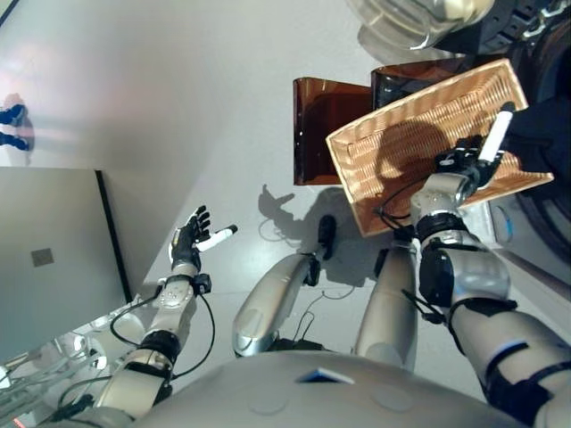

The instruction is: Pick up the clothes and place them into the washing machine

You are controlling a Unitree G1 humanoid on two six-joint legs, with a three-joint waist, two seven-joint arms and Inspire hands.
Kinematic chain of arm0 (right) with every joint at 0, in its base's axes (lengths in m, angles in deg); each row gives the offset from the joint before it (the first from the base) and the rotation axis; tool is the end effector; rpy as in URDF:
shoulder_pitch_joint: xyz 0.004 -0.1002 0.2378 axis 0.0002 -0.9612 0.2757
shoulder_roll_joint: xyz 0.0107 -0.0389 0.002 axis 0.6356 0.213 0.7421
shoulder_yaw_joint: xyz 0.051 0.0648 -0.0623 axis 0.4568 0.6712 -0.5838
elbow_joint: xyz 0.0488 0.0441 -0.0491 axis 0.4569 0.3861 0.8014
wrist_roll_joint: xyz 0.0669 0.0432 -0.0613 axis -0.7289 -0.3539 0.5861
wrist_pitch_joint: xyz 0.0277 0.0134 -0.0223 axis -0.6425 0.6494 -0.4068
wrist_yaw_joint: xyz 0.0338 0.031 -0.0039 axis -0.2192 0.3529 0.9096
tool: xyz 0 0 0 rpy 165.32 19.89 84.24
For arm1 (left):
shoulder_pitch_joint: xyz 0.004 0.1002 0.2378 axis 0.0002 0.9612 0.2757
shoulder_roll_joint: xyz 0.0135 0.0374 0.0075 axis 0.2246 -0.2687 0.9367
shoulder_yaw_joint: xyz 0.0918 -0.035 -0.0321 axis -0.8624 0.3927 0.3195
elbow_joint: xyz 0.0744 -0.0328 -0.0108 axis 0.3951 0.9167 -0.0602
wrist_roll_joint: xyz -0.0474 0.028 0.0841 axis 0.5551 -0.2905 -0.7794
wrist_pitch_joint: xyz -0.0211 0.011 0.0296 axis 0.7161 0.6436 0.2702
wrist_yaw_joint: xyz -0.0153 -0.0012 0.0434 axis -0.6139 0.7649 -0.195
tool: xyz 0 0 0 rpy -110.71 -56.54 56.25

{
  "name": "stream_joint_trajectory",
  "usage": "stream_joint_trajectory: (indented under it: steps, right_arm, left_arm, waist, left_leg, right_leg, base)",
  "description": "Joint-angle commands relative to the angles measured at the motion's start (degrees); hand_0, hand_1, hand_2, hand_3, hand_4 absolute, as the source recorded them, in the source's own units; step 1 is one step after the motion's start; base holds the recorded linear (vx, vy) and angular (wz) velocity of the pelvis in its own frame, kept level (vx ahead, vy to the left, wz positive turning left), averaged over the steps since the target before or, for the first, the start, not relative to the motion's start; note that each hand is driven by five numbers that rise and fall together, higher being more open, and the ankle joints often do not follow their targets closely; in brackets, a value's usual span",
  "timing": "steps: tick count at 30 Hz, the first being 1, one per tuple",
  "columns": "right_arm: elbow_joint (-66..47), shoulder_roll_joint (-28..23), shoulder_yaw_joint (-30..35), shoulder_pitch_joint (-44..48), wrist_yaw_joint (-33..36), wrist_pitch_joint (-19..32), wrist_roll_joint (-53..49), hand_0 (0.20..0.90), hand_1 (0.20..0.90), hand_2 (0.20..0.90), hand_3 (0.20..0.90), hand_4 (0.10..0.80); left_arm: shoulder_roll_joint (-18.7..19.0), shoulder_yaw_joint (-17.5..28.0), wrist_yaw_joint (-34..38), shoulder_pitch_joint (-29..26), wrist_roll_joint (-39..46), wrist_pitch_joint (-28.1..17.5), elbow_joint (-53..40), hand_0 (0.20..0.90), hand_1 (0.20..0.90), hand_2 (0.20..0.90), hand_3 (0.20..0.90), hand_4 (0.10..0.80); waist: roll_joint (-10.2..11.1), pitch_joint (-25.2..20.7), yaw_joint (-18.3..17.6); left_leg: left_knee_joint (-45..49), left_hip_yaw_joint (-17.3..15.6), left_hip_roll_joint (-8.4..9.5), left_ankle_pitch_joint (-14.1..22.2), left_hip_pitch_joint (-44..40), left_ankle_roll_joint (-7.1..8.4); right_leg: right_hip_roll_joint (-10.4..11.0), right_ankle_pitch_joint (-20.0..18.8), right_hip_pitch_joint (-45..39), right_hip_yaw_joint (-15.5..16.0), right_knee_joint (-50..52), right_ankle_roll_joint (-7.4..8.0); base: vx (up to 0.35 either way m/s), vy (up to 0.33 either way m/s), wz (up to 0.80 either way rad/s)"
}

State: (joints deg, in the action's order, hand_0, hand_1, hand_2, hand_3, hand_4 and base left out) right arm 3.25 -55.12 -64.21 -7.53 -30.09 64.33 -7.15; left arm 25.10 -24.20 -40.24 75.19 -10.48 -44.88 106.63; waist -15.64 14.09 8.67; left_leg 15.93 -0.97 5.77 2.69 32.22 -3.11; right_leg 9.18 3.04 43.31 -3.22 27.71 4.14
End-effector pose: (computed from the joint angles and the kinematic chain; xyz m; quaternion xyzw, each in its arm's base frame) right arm 0.3029 -0.2479 0.0522 0.4825 -0.0450 -0.4281 0.7628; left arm 0.1508 0.1985 -0.0731 0.0082 0.2406 0.0921 0.9662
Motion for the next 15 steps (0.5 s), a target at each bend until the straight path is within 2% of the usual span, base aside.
stream_joint_trajectory:
  steps: [1,10,15]
  right_arm:
    - [0.80,-1.11,-0.77,-2.13,-1.03,-0.31,3.73,0.900,0.900,0.900,0.900,0.800]
    - [1.04,0.97,0.58,-4.51,-5.00,-0.66,-1.29,0.900,0.900,0.900,0.900,0.800]
    - [1.79,1.34,3.45,-4.02,-6.91,-0.22,-6.88,0.900,0.900,0.900,0.900,0.800]
  left_arm:
    - [5.65,2.77,1.98,-0.52,-0.93,-3.79,1.26,0.900,0.900,0.900,0.900,0.800]
    - [5.33,2.54,1.96,-0.26,-1.15,-3.91,1.56,0.900,0.900,0.900,0.900,0.800]
    - [5.29,2.90,0.78,0.34,-0.18,-3.59,1.86,0.900,0.900,0.900,0.900,0.800]
  waist:
    - [2.13,-5.53,1.30]
    - [2.61,-5.81,1.70]
    - [1.67,-6.42,2.53]
  left_leg:
    - [2.78,-0.51,1.39,1.54,4.15,2.89]
    - [2.25,0.10,1.37,1.66,3.36,2.76]
    - [1.85,0.11,1.59,1.60,3.43,2.75]
  right_leg:
    - [-1.44,-0.11,-2.26,-1.65,-3.13,-0.47]
    - [-1.43,0.12,-3.48,-1.27,-4.19,-0.49]
    - [-1.44,0.51,-3.51,-1.26,-4.45,-0.53]
  base:
    - [0.010,-0.061,-0.02]
    - [0.002,-0.011,0.00]
    - [0.000,0.000,0.00]
